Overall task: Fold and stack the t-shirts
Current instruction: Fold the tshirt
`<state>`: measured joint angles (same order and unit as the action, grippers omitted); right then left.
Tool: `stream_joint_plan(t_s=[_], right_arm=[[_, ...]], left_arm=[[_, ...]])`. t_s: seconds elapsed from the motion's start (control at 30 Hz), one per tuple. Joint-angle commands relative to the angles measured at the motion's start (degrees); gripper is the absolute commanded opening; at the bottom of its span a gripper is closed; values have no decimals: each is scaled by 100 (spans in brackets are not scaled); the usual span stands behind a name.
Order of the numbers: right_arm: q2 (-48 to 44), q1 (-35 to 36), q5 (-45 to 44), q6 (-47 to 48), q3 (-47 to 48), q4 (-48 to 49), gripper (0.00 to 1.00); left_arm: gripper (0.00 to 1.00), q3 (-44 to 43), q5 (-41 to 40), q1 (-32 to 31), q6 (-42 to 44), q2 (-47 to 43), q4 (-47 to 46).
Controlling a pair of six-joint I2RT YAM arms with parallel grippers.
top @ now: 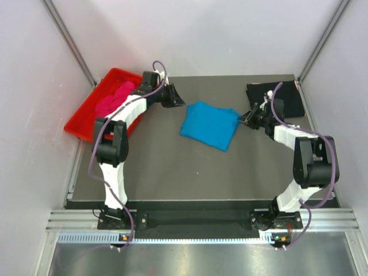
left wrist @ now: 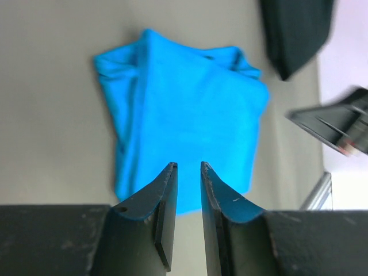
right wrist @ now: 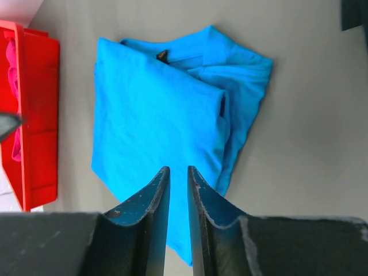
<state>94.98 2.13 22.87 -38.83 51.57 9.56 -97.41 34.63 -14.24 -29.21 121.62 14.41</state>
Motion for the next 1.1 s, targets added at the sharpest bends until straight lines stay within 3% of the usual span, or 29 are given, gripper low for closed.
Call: stream_joint_plan(t_s=[0.0, 0.33, 0.5, 0.57, 0.67, 0.7, 0.87, 1.07], right_arm=[[300, 24, 261, -55, 344, 371, 19], [1444, -20, -124, 217, 1056, 327, 15], [1156, -29, -424, 332, 952, 274, 15], [945, -29, -442, 358, 873, 204, 20], [356, -29, -450, 385, 627, 99, 35], [111, -11, -468, 454, 530, 81, 44], [82, 42, -371, 771, 564, -279, 69], [503, 94, -266, 921, 748, -349, 82]], left_arm=[[28, 379, 87, -17, 249, -840, 376], [28, 810, -44, -26, 1075, -2124, 1696], [28, 1810, -236, -79, 891, -2722, 1126], [28, 2049, -334, -79, 838, -2688, 958], [27, 2243, -282, -79, 794, -2487, 940], [27, 2339, -273, -79, 794, -2459, 871], [27, 2393, -176, -79, 803, -2345, 870], [27, 2331, -176, -79, 829, -2301, 932]])
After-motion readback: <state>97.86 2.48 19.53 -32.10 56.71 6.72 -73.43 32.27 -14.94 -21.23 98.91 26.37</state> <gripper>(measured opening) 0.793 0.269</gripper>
